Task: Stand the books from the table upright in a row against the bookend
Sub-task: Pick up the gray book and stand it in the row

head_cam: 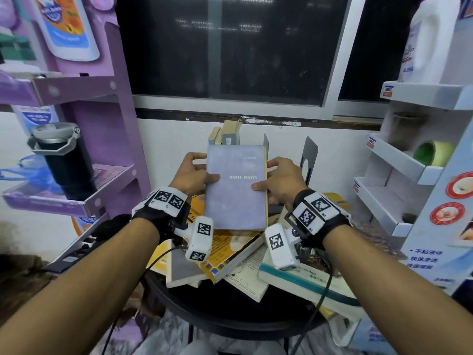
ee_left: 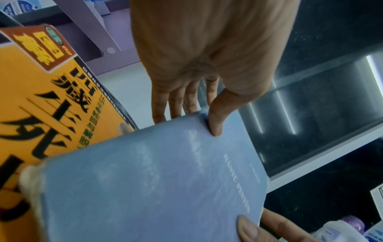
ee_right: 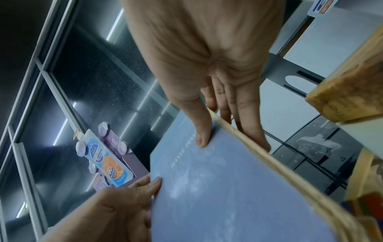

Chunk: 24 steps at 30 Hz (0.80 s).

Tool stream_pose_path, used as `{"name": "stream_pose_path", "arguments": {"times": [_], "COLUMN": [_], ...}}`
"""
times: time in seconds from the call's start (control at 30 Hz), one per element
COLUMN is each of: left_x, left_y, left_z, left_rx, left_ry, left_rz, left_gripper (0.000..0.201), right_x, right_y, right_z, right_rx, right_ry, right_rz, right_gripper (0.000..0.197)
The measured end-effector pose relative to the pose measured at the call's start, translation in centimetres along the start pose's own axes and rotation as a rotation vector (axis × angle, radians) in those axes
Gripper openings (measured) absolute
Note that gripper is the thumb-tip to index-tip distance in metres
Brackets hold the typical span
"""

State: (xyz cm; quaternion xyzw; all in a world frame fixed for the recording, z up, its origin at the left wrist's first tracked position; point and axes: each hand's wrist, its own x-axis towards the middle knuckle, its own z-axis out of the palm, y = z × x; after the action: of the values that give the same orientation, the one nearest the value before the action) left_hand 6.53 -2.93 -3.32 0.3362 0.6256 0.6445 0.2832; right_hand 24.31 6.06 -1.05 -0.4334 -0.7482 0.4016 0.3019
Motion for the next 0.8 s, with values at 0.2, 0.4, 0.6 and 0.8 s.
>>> {"name": "stream_pose_path", "arguments": {"times": [0.2, 0.4, 0.6, 0.8], "left_x": [-0.5, -0.8, -1.0, -1.7], "left_y": [0.5, 0.0, 0.4, 0.4], "left_z": [-2.1, -2.9, -1.6, -1.4], "left_rx": [-0.068, -0.099, -0.132, -0.052], "left_ry": [0.018, -0.082, -0.192, -0.266], "left_rz": [0.073, 0.114, 0.108, 0.173], "left_gripper": [0.066, 0.067, 0.076, 0.067], "right_x": [-0.1, -0.1, -0.3, 0.1], "right_y": [-0.3, 0.3, 1.3, 1.4], "right_z": [1.6, 2.2, 2.5, 3.0], "right_rx": [0.007, -0.018, 0.029, -0.008], "right_ry": [0.055, 0.070, 0.086, 0.169], "right_rz": [-0.130, -0.233, -0.271, -0.324], "right_gripper": [0.061, 0.059, 0.041, 0.036]}}
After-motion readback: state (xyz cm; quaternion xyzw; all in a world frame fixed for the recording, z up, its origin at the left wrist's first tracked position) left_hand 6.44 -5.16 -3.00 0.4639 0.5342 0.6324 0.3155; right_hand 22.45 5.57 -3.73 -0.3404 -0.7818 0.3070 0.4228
